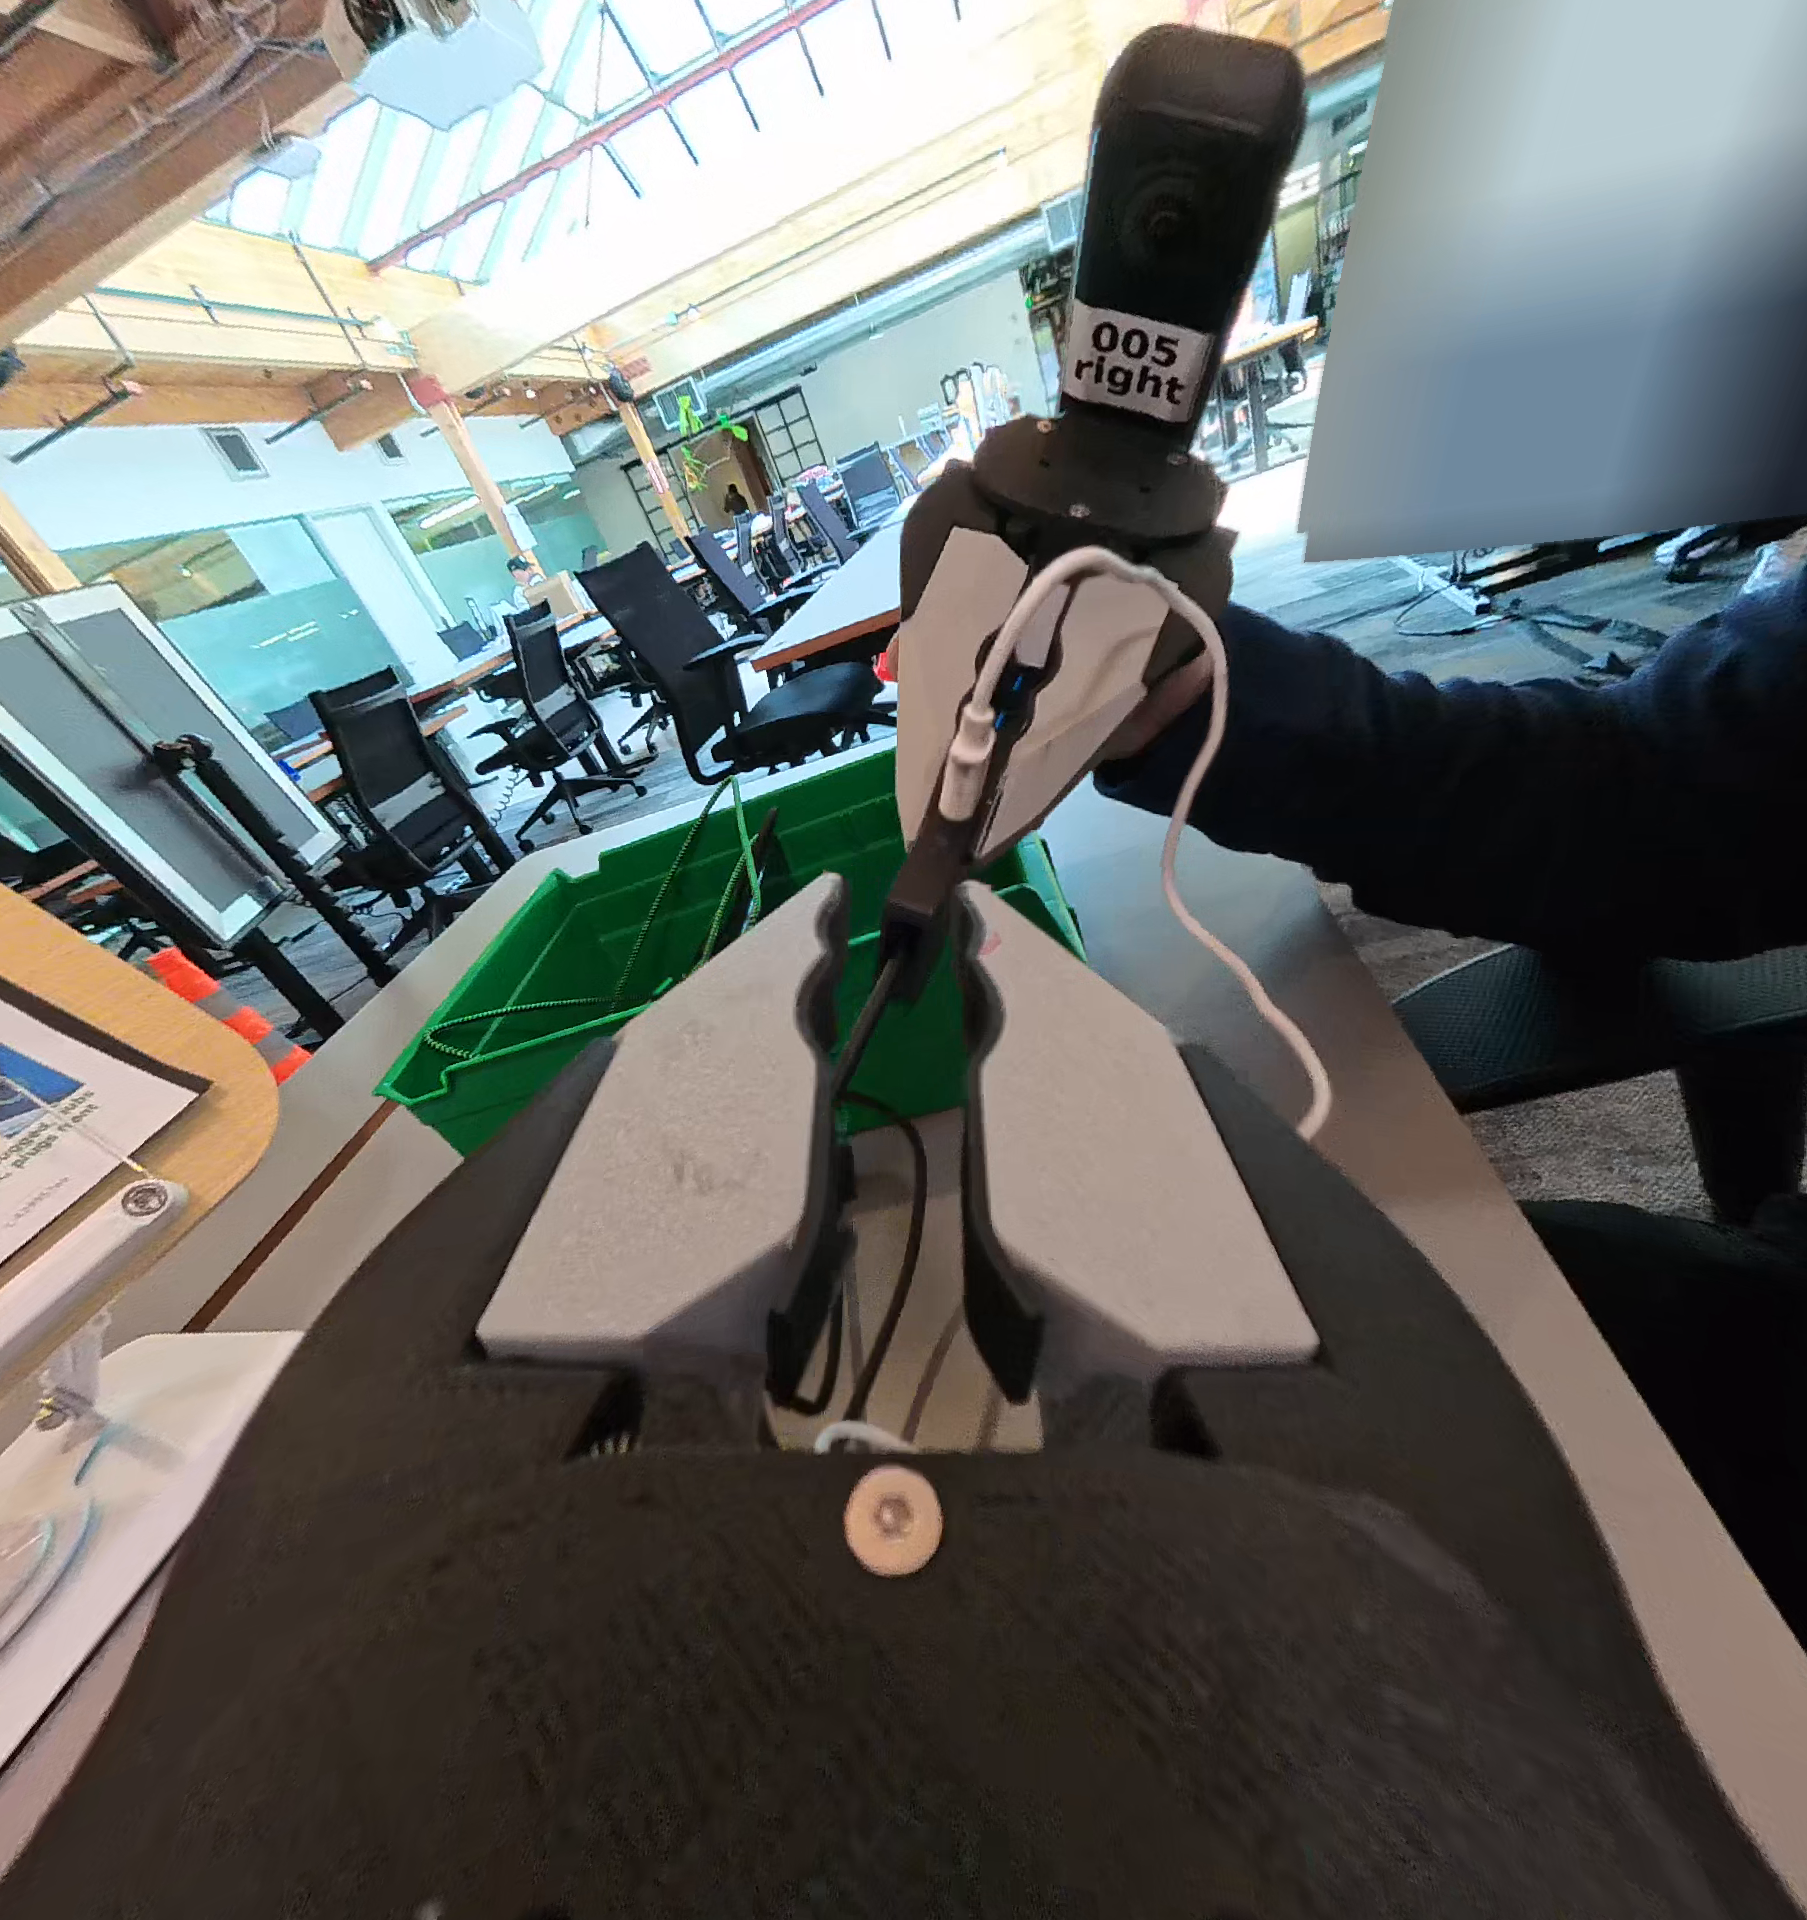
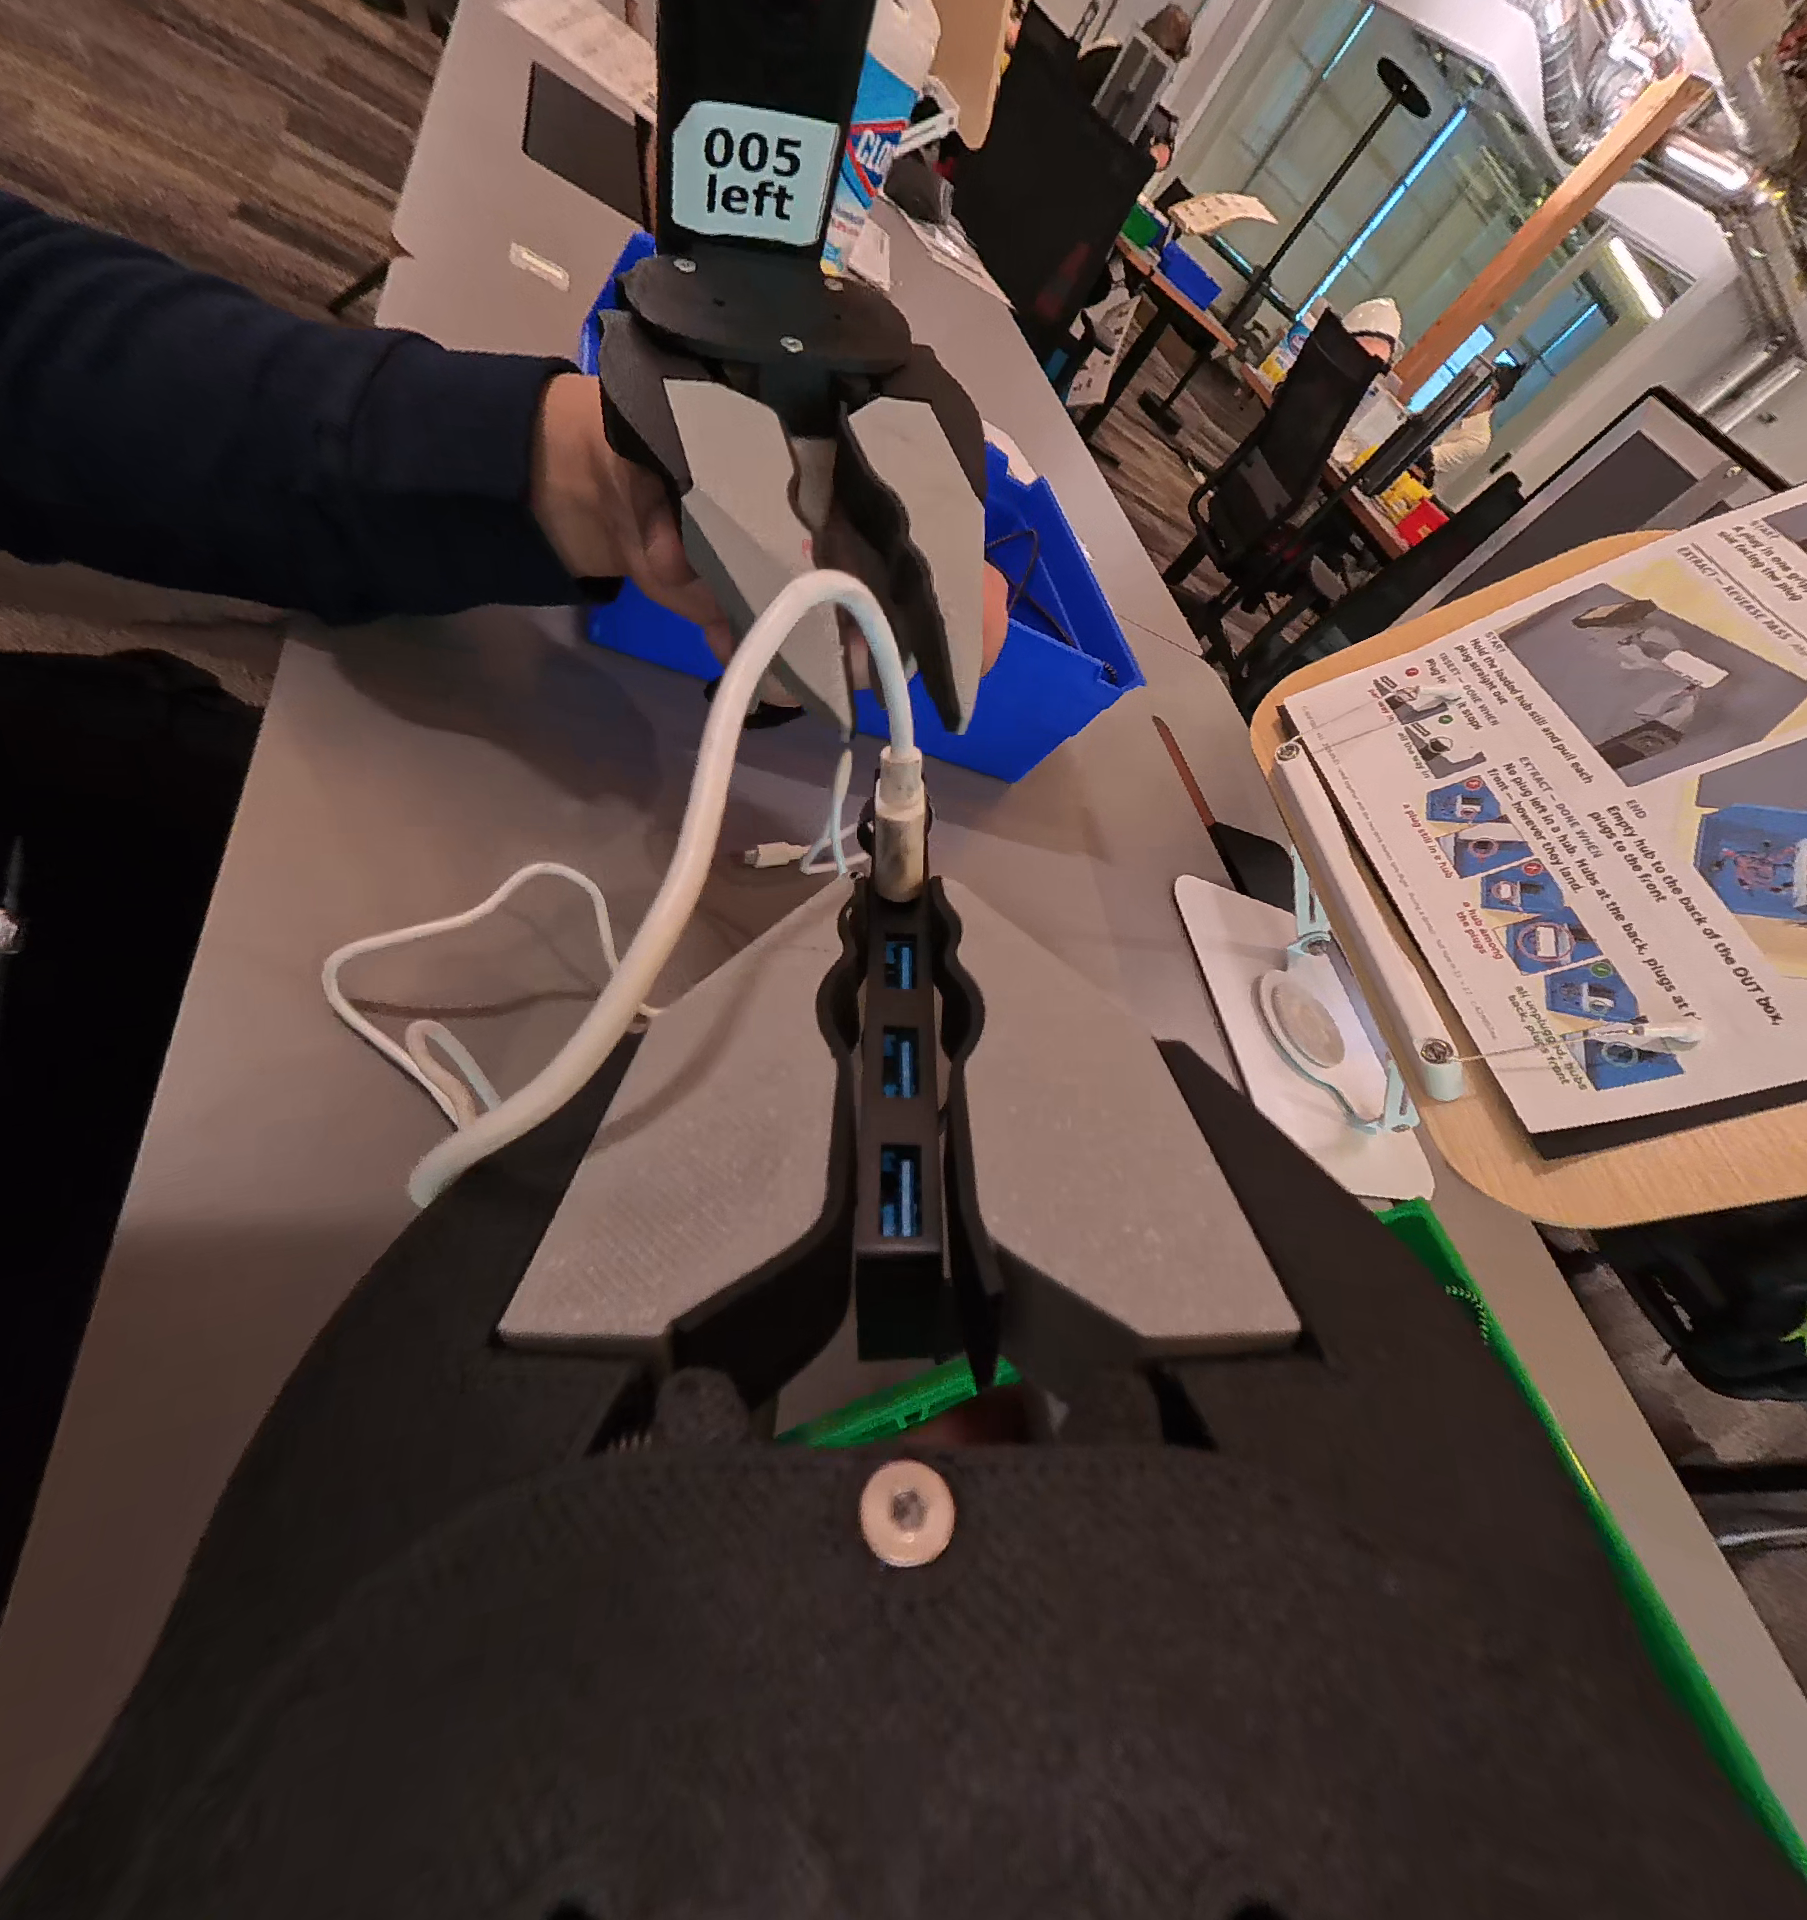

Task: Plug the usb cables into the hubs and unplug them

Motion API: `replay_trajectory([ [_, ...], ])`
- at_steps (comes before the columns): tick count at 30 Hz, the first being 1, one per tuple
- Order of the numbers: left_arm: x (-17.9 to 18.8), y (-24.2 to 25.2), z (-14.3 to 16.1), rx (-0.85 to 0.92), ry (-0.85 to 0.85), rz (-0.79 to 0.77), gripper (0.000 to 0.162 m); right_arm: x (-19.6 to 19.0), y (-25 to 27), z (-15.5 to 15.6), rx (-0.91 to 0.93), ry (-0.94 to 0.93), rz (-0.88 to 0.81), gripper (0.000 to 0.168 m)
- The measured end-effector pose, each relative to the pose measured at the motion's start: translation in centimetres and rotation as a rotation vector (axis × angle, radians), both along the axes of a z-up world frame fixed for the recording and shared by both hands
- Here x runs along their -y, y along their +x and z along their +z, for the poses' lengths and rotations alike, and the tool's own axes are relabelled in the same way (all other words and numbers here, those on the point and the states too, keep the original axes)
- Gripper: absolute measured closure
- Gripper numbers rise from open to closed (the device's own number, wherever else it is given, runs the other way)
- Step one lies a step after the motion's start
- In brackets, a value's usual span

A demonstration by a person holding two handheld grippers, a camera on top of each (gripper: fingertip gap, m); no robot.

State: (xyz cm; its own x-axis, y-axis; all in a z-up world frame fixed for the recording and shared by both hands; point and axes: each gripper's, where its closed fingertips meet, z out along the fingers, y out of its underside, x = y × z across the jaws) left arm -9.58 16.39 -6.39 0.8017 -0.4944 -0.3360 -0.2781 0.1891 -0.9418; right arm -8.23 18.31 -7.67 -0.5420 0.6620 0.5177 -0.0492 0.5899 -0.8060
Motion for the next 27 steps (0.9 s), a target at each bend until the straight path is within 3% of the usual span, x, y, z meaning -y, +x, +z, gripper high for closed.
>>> replay_trajectory([
  [3,0.0,0.2,-0.6,-0.040,-0.008,0.001,0.143,0.3,0.3,0.2,-0.012,-0.012,0.028,0.161],
  [6,-0.5,0.1,-1.3,-0.092,-0.011,0.047,0.130,0.7,0.6,0.2,-0.016,-0.002,0.054,0.161],
  [10,-0.6,1.1,-2.1,-0.138,-0.018,0.020,0.130,1.5,0.7,0.2,-0.028,0.001,0.087,0.161],
  [17,-0.1,2.6,-2.3,-0.171,0.008,-0.043,0.148,3.4,1.0,0.1,-0.044,-0.020,0.177,0.161],
  [27,-0.6,2.4,-3.3,-0.212,-0.069,-0.049,0.155,3.3,0.0,-0.7,-0.013,-0.033,0.145,0.160],
])
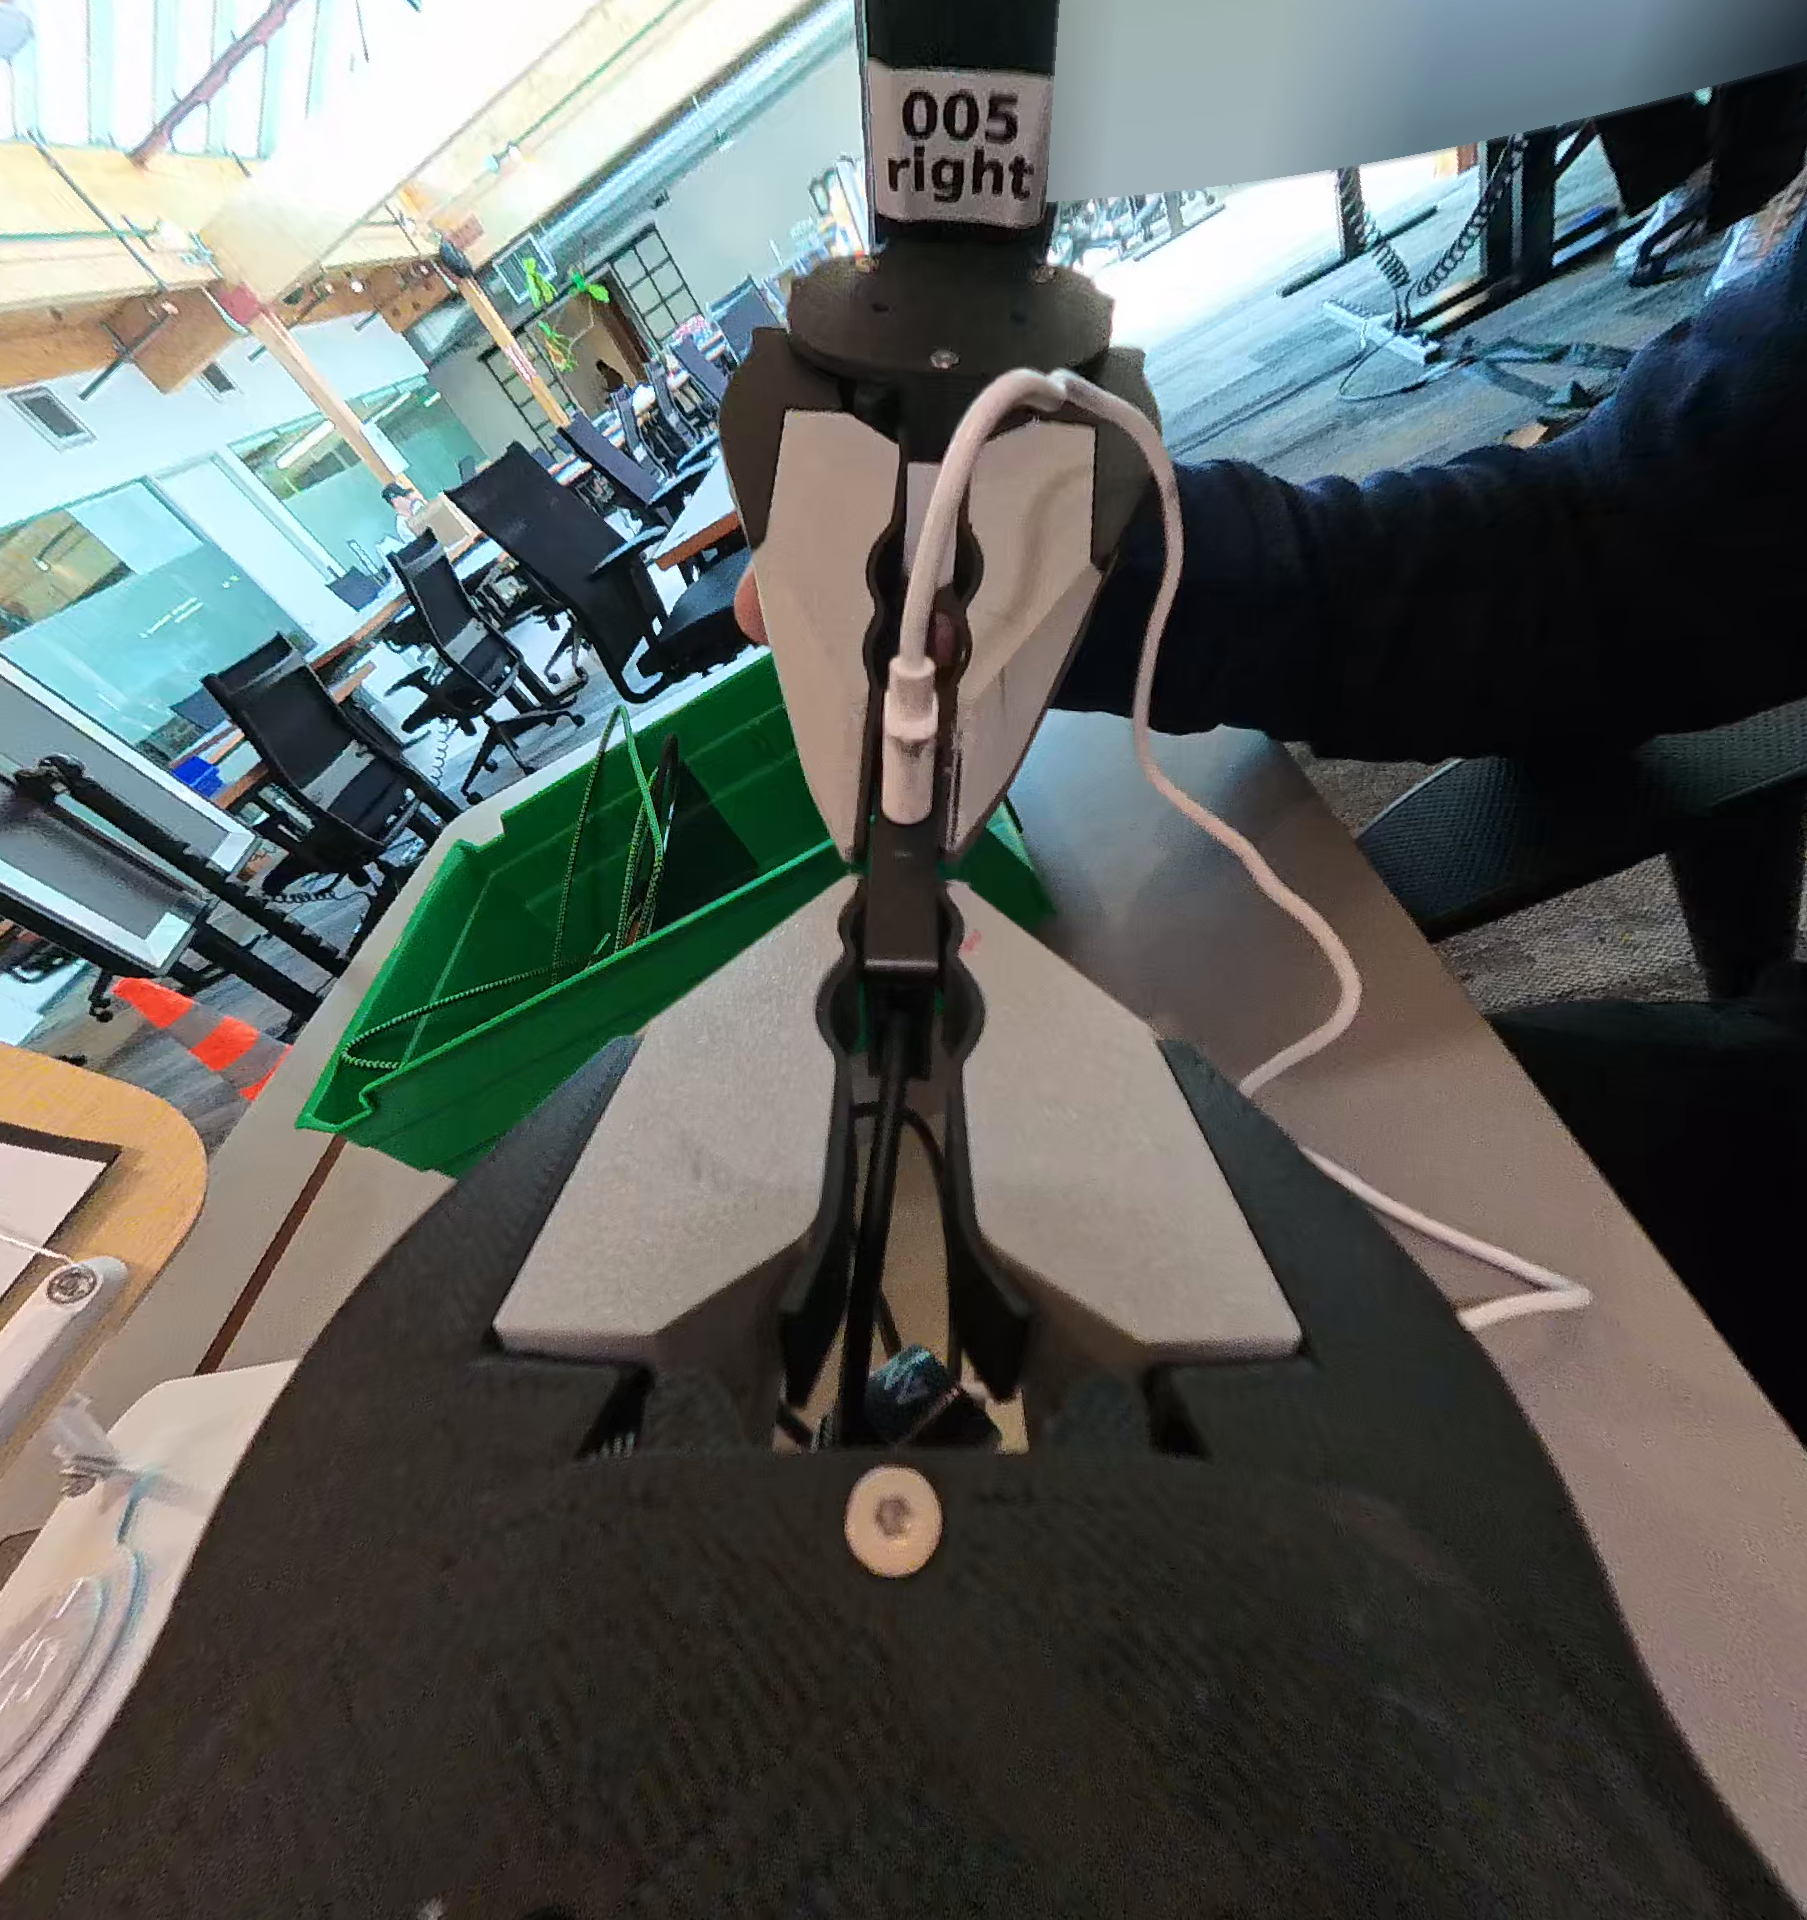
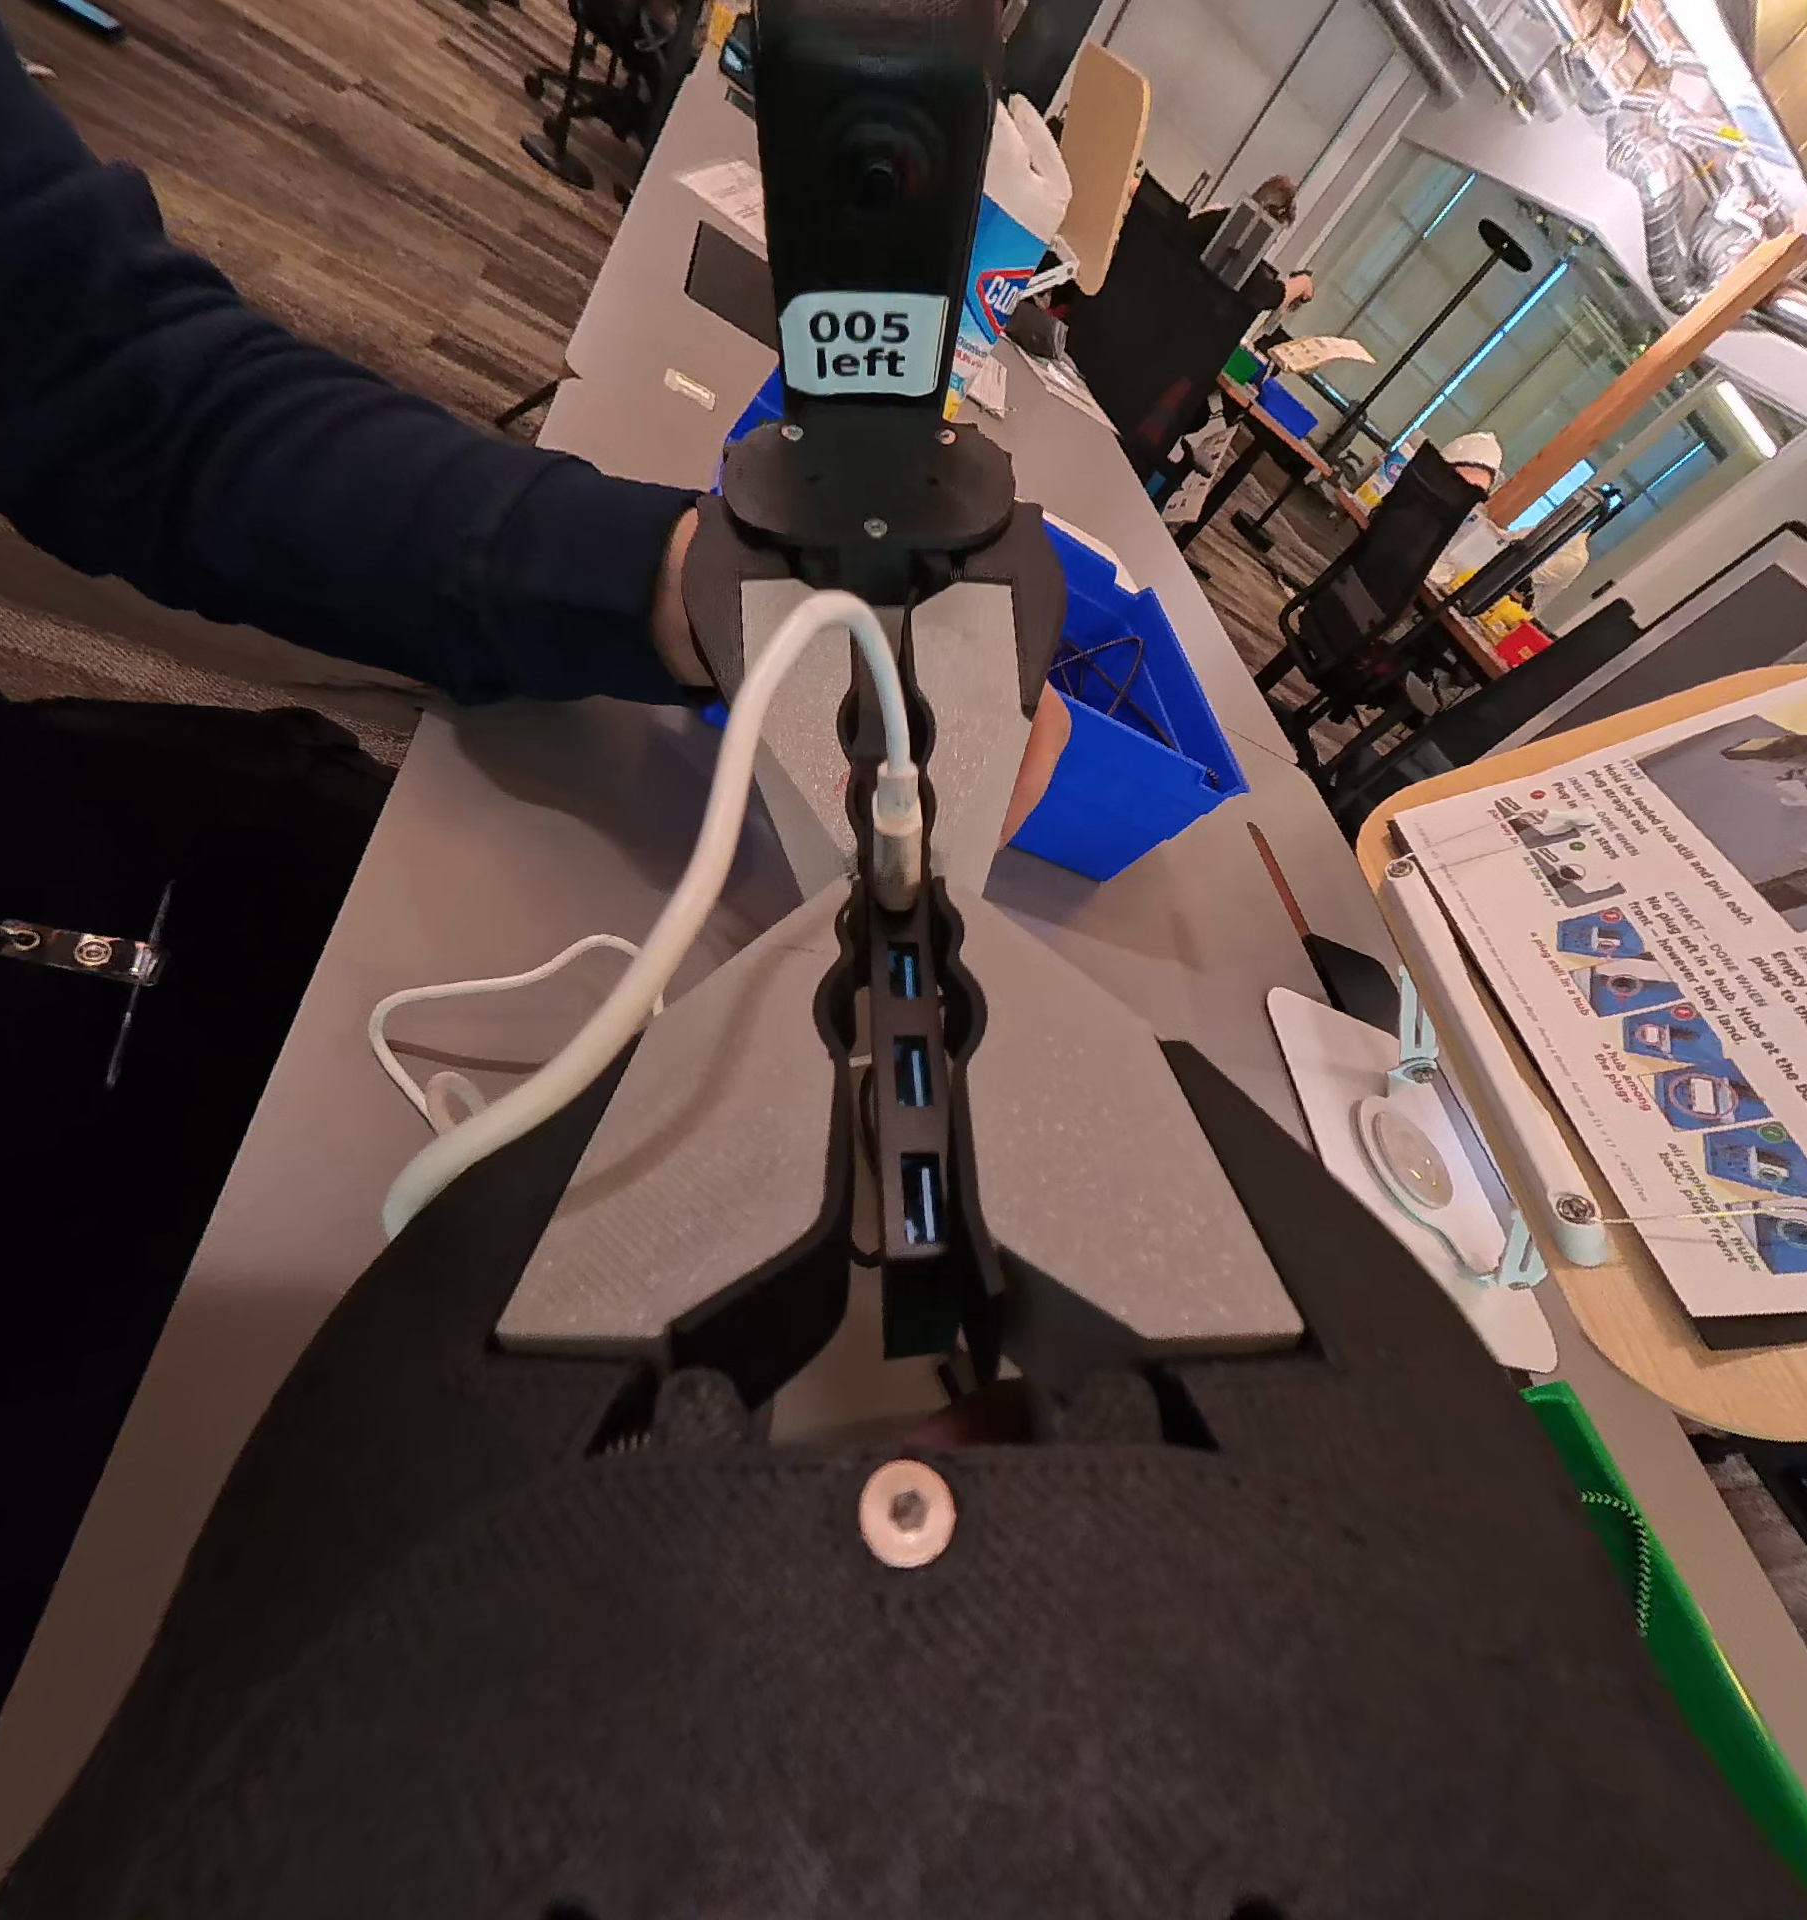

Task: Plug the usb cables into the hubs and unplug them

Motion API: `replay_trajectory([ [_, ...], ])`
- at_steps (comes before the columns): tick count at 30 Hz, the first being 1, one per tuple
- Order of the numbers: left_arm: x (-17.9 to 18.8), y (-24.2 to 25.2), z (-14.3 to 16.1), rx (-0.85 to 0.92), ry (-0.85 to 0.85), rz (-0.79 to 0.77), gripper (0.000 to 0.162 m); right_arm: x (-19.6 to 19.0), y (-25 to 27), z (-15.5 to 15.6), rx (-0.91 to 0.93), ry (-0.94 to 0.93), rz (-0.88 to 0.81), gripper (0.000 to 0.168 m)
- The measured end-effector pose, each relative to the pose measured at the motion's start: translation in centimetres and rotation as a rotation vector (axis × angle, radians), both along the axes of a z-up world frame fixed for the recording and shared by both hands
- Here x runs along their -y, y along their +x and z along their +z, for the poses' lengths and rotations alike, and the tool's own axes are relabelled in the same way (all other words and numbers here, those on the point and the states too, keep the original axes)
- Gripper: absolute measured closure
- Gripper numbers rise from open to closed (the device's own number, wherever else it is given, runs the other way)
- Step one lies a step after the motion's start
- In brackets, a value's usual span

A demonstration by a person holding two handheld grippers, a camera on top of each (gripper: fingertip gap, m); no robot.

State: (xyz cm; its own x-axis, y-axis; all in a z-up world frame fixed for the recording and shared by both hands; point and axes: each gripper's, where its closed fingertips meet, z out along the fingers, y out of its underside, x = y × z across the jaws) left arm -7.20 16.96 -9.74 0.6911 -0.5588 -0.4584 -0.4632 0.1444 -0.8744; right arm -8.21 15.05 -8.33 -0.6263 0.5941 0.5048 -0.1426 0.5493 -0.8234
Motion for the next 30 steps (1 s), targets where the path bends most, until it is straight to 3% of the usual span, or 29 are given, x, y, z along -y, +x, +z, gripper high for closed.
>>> replay_trajectory([
  [30,-0.7,0.3,-1.1,-0.083,0.032,0.044,0.154,0.8,-0.1,-0.4,-0.026,0.055,0.007,0.164],
])
